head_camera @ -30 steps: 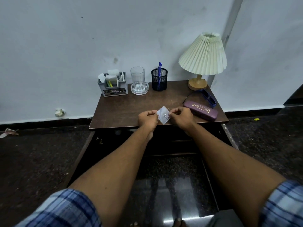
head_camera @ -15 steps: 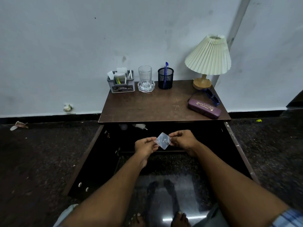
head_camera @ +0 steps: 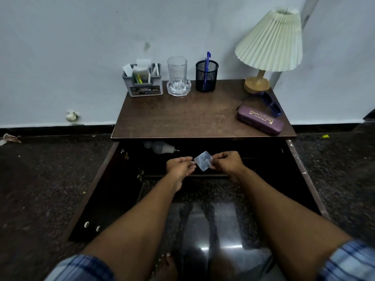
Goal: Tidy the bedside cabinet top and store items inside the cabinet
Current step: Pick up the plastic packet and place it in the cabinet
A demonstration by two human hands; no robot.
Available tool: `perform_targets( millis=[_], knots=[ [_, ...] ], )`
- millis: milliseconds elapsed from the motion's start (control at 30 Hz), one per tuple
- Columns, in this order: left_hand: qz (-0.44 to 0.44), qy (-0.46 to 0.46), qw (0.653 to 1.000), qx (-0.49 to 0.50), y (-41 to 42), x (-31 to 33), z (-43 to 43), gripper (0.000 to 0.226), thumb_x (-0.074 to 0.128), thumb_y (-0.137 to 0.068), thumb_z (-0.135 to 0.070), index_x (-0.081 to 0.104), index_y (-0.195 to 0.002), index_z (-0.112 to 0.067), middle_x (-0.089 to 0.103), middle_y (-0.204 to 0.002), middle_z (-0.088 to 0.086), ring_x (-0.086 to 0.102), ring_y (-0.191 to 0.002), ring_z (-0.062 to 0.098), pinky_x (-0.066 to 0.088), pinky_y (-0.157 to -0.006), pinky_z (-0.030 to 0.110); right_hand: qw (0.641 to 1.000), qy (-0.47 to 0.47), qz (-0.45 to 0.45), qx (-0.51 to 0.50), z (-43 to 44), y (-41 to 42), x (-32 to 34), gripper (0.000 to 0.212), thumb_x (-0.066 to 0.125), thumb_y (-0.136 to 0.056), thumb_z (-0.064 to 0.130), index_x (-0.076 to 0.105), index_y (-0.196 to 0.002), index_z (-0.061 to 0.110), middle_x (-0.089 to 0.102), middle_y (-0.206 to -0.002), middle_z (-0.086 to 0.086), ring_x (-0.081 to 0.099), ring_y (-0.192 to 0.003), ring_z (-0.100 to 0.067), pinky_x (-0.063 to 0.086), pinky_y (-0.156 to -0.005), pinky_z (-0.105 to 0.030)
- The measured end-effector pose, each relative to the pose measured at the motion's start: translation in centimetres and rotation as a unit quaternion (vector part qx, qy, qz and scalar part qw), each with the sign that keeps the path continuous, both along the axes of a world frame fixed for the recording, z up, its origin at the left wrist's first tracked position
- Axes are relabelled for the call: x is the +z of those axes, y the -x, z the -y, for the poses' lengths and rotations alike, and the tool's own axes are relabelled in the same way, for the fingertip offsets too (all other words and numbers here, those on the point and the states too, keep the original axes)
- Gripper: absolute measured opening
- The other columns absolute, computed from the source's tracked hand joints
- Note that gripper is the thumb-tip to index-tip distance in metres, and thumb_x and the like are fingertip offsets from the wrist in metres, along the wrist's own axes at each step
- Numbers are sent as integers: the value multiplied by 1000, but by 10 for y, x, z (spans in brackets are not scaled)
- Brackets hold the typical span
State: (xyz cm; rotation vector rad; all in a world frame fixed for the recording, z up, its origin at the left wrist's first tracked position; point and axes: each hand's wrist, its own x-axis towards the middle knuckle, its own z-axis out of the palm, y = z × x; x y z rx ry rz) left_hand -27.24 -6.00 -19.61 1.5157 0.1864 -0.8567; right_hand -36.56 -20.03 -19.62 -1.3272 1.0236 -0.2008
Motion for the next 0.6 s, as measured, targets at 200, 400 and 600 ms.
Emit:
perform_targets(
  millis=[200,400,600],
  knots=[
    [-22,14,1000,-1,-2,-13,16,22,61,-94,0,65,-116,2,72,-105,17,69,-79,17,58,-75,23,999,-5,15,-45,5,-19,-12,20,63,-86,-18,60,-76,-1,62,-75,-14,62,-66,-21,58,-49,-21],
    [-29,39,999,3,-10,-22,33,21,53,-98,-1,60,-118,-3,66,-107,10,66,-93,19,54,-86,28,991,-19,39,-126,17,-41,-31,24,68,-80,-18,62,-72,4,69,-96,-22,67,-69,-30,60,-57,-32],
    [-54,38,998,16,-21,-33,50,15,51,-98,2,60,-92,-8,64,-93,5,62,-93,19,47,-107,39,977,-60,98,-179,31,-55,-42,31,35,-98,1,58,-118,8,51,-145,-16,52,-115,-36,33,-114,-59]
  ],
)
